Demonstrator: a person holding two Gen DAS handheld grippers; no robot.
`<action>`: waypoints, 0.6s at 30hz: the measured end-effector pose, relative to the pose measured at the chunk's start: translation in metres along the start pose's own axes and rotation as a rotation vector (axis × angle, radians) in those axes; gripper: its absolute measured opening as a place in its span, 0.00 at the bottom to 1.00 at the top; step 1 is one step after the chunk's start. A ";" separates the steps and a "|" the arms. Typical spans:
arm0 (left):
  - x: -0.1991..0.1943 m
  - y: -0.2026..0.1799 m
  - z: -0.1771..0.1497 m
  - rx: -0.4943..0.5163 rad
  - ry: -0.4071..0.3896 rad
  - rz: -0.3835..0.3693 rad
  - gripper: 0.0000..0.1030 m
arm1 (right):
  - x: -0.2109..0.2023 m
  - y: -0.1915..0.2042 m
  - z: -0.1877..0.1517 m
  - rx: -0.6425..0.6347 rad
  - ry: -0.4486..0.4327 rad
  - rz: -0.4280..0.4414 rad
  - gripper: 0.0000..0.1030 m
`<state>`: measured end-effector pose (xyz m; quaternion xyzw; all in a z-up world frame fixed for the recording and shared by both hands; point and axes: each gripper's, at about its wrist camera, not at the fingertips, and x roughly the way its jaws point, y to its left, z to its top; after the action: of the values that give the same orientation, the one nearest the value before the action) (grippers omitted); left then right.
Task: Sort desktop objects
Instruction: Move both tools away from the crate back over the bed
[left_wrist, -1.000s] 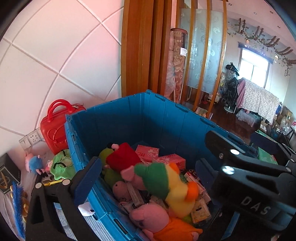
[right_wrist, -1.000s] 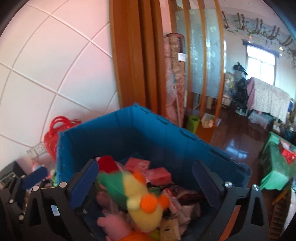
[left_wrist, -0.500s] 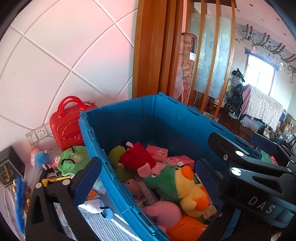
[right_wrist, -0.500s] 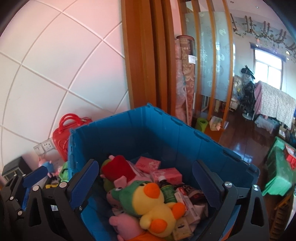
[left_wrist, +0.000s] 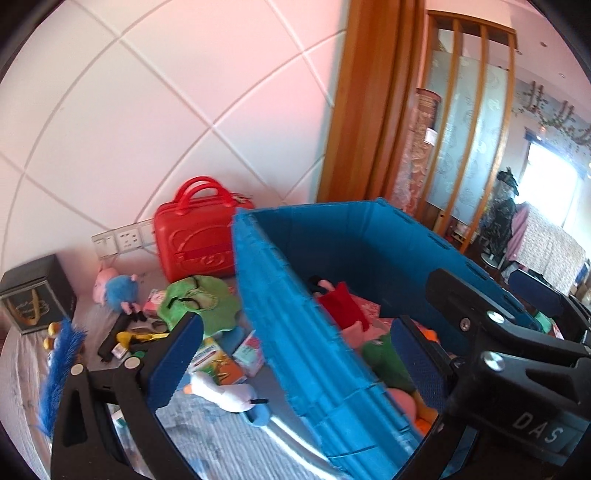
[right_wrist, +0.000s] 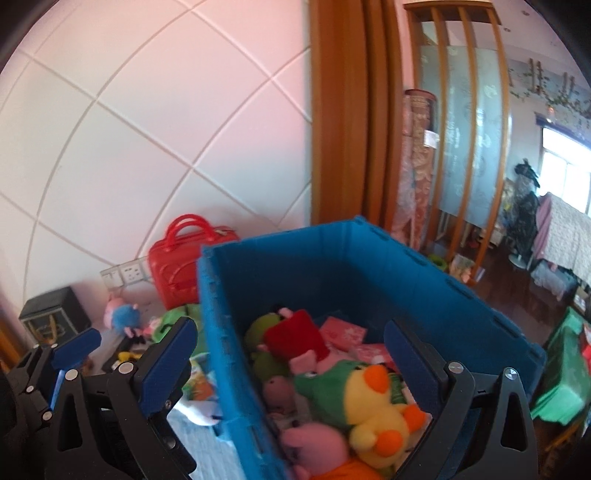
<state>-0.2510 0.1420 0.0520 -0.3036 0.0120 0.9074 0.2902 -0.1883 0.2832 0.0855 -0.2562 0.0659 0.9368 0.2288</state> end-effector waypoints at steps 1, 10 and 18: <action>-0.002 0.011 -0.002 -0.011 -0.002 0.015 1.00 | 0.000 0.009 -0.001 -0.007 0.000 0.012 1.00; -0.023 0.101 -0.023 -0.089 -0.010 0.160 1.00 | 0.010 0.093 -0.017 -0.080 0.023 0.126 1.00; -0.047 0.158 -0.042 -0.135 -0.009 0.265 1.00 | 0.010 0.158 -0.033 -0.124 0.038 0.216 1.00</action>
<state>-0.2826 -0.0221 0.0198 -0.3144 -0.0106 0.9378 0.1470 -0.2544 0.1397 0.0533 -0.2791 0.0392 0.9532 0.1090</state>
